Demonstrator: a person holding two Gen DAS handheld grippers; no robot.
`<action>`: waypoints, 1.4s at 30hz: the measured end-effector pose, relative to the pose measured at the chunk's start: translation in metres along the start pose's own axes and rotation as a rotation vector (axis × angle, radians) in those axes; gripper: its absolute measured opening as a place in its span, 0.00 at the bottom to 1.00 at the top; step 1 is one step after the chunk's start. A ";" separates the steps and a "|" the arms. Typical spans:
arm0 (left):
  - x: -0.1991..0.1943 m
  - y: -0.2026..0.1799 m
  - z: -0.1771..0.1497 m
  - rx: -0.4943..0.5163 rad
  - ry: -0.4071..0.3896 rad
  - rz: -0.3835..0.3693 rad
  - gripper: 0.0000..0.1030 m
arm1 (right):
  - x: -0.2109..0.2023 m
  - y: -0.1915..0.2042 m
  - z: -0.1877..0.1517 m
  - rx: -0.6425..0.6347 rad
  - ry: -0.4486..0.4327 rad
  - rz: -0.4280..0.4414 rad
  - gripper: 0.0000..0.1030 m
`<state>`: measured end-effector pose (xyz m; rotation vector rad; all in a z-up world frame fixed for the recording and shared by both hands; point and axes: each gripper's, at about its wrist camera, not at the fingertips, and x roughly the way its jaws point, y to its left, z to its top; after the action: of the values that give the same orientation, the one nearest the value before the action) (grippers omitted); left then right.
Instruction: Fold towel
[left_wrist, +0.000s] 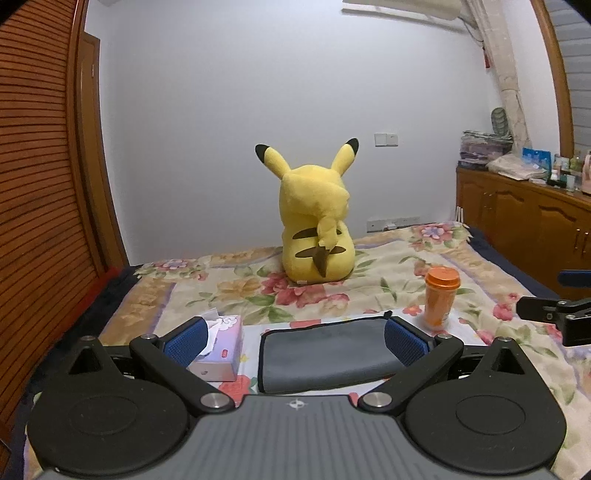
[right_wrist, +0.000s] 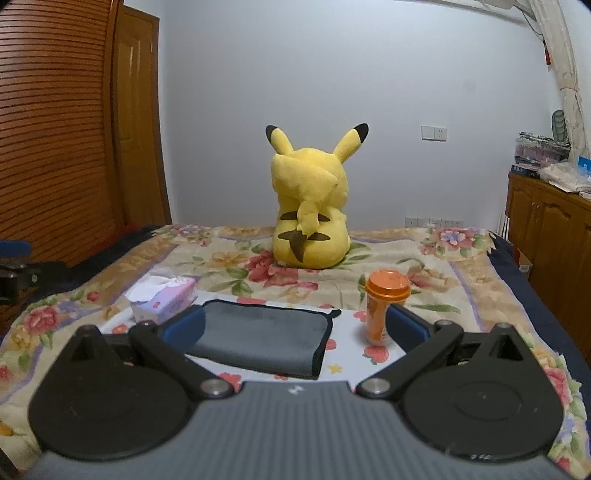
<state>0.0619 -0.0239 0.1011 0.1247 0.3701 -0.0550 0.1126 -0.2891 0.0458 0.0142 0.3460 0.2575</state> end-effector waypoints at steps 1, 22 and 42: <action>-0.002 -0.001 -0.001 0.000 0.001 -0.007 1.00 | -0.002 0.001 -0.001 0.002 -0.002 0.000 1.00; -0.007 -0.005 -0.069 -0.013 0.096 -0.011 1.00 | -0.016 0.020 -0.045 0.028 0.048 -0.005 1.00; 0.015 -0.005 -0.130 -0.074 0.179 -0.005 1.00 | -0.006 0.030 -0.088 0.030 0.107 -0.021 1.00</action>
<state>0.0290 -0.0118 -0.0254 0.0555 0.5502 -0.0348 0.0700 -0.2638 -0.0330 0.0260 0.4565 0.2325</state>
